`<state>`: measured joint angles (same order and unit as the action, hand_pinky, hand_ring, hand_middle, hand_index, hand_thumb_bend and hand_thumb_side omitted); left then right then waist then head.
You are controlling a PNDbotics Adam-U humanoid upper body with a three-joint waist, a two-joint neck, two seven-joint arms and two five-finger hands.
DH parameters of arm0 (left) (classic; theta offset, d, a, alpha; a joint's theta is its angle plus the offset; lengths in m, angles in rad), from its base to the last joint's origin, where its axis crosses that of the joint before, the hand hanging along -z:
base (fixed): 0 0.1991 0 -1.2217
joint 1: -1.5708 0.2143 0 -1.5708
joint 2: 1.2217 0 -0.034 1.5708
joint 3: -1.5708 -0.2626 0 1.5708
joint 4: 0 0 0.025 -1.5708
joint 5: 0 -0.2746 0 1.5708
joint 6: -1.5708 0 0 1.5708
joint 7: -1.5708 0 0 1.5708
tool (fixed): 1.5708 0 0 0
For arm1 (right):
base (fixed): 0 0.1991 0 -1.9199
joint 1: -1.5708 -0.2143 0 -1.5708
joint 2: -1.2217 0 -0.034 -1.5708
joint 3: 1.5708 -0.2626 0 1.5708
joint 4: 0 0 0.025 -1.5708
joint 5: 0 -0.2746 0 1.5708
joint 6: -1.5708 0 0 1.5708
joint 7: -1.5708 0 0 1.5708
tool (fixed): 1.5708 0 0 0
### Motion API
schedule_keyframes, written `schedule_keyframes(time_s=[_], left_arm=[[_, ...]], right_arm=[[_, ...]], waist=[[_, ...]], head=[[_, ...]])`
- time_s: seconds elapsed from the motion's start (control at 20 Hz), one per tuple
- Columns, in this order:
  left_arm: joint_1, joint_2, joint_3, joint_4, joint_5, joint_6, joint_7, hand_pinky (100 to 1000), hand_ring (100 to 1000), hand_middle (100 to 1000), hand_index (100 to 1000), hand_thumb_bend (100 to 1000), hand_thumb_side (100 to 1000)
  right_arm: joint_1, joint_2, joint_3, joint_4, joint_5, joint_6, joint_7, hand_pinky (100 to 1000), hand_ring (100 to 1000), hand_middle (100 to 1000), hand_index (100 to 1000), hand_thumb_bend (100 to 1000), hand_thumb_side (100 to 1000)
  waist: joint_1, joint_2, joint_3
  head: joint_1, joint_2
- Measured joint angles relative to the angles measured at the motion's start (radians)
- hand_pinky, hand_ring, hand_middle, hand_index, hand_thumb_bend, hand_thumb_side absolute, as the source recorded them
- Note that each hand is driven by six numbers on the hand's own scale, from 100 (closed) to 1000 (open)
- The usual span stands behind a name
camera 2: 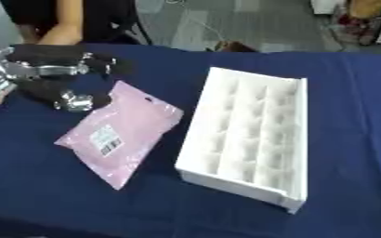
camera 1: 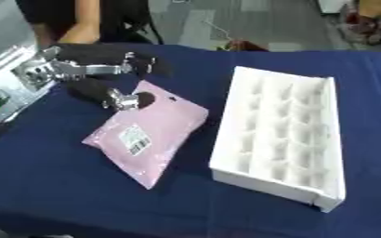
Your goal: Pick up objects on the table and place them in the box.
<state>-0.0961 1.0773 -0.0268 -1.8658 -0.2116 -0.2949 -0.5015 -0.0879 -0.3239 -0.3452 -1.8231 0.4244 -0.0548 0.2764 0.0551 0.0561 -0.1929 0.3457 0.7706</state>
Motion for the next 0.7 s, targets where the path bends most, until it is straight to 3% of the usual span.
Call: schedule_keyframes(time_s=[0.5,0.7], left_arm=[[-0.006,-0.009,-0.004,0.025,-0.050,0.039,0.048,749,895,958,997,128,989],[-0.014,-0.019,0.002,0.027,-0.090,0.096,0.170,752,889,950,987,118,949]], right_arm=[[0.000,0.000,0.000,0.000,0.000,-0.001,0.001,589,686,802,938,100,691],[0.000,0.000,0.000,0.000,0.000,-0.001,0.001,589,686,802,937,100,690]], waist=[[0.000,0.000,0.001],[-0.001,0.000,0.003]], head=[[0.000,0.000],[0.000,0.000]])
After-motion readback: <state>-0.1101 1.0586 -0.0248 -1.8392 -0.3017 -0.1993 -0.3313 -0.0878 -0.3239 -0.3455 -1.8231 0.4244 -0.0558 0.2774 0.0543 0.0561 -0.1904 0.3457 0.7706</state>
